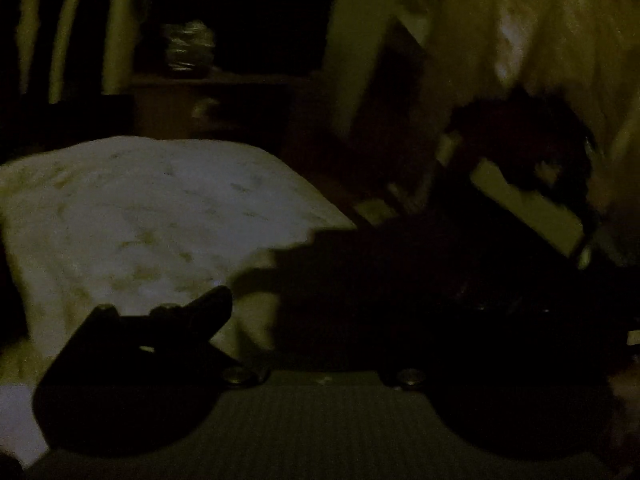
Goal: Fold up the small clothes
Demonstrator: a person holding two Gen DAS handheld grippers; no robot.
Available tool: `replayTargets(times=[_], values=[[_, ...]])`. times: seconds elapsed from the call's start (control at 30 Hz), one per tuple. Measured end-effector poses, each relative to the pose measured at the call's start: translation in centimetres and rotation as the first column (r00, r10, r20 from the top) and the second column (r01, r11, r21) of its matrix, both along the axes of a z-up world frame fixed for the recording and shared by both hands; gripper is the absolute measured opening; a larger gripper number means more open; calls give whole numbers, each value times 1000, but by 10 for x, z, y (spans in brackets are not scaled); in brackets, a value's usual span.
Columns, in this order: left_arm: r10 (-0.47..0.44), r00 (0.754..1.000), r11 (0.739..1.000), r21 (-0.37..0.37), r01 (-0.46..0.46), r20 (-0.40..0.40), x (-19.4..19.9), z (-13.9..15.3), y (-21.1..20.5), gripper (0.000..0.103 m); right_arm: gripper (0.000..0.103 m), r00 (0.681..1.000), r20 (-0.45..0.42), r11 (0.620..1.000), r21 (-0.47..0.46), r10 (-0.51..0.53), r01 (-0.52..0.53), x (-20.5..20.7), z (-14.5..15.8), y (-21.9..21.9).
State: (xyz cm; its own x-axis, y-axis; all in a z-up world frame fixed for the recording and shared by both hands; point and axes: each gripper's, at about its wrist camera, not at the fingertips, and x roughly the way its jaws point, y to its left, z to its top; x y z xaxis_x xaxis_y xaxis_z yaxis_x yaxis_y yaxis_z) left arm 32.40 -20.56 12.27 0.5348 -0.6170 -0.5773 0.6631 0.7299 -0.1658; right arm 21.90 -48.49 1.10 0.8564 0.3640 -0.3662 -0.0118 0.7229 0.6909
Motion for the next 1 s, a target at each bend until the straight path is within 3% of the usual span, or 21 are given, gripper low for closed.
replayTargets(times=[0.13,0.17,0.2,0.3,0.37,0.43,0.53,0.57,0.67,0.73,0.83,1.0], values=[[11,1000,988,151,-12,3,6,-27,-40,93,99,997,-66,999,7,43,-43,14,-27,29],[20,1000,985,169,-17,-17,12,-35,-44,93,91,997,-62,999,14,37,-36,17,-32,31],[33,999,985,170,-27,-33,17,-42,-46,93,62,997,-71,1000,16,26,-25,16,-34,31],[29,997,987,158,-17,-77,26,-57,-45,98,58,994,-106,999,23,28,-26,-4,-20,20],[6,992,992,125,10,-127,34,-69,-35,101,57,990,-138,999,-47,13,-19,-15,-2,17],[8,990,991,133,11,-138,33,-77,-40,101,62,980,-200,995,-102,-9,-11,-23,2,9],[31,995,985,174,-15,-93,24,-75,-46,101,81,961,-277,998,-60,10,-28,-16,-8,8],[29,997,983,184,-15,-69,20,-69,-44,101,82,956,-293,998,-67,-1,-19,-15,-6,10],[42,997,972,229,-57,67,2,-35,-30,103,84,969,-233,973,-230,-88,33,-29,24,21],[48,985,971,224,-84,164,-16,-10,-18,103,103,975,-188,931,-362,-116,41,-37,52,31],[12,977,969,238,-63,211,-39,20,-9,103,103,987,-157,870,-488,-14,-66,-35,87,49],[-41,983,936,350,-24,177,-59,28,-14,103,103,967,-253,803,-570,31,-174,-18,109,73]])
